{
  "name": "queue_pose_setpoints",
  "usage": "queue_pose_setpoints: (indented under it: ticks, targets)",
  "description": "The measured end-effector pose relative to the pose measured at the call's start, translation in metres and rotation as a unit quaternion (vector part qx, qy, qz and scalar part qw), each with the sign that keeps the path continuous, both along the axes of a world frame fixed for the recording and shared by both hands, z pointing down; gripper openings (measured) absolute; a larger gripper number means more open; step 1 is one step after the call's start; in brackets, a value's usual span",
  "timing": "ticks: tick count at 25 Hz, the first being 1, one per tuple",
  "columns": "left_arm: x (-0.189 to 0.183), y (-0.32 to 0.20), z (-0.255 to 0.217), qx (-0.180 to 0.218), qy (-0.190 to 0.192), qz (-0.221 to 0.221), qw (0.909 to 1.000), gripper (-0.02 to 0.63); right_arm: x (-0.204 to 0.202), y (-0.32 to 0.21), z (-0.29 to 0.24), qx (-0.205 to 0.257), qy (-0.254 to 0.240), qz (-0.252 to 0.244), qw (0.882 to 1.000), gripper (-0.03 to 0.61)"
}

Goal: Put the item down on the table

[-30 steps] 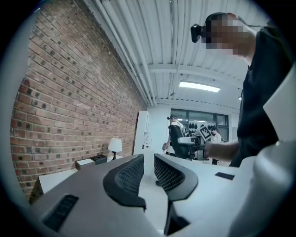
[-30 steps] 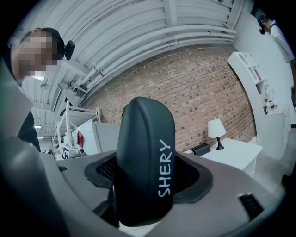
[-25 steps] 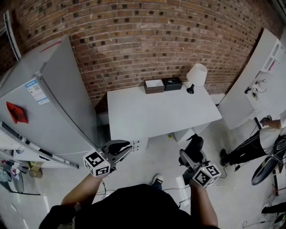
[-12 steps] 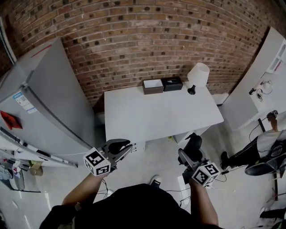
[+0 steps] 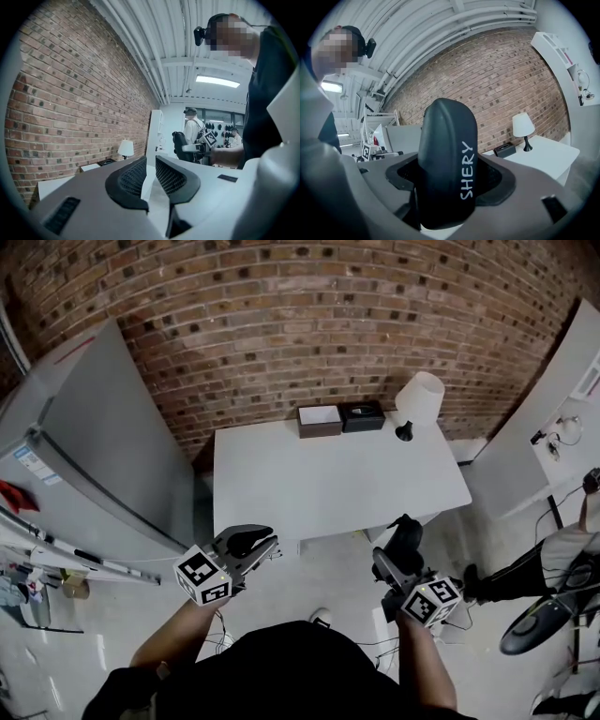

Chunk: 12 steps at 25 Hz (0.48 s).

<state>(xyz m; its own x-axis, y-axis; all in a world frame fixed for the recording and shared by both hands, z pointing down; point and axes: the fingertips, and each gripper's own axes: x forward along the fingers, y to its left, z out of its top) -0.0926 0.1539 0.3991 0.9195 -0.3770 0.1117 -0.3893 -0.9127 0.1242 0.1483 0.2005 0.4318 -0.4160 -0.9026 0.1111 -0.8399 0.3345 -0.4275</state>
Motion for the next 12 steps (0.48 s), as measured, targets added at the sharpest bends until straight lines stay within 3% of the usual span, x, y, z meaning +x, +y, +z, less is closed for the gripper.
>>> queue_pose_setpoints:
  ticks: [12]
  targets:
    - [0.028,-0.024,-0.008,0.008,-0.012,-0.036,0.9992,0.069,0.034,-0.033,0.006,0.006,-0.002,-0.039,0.999,0.342]
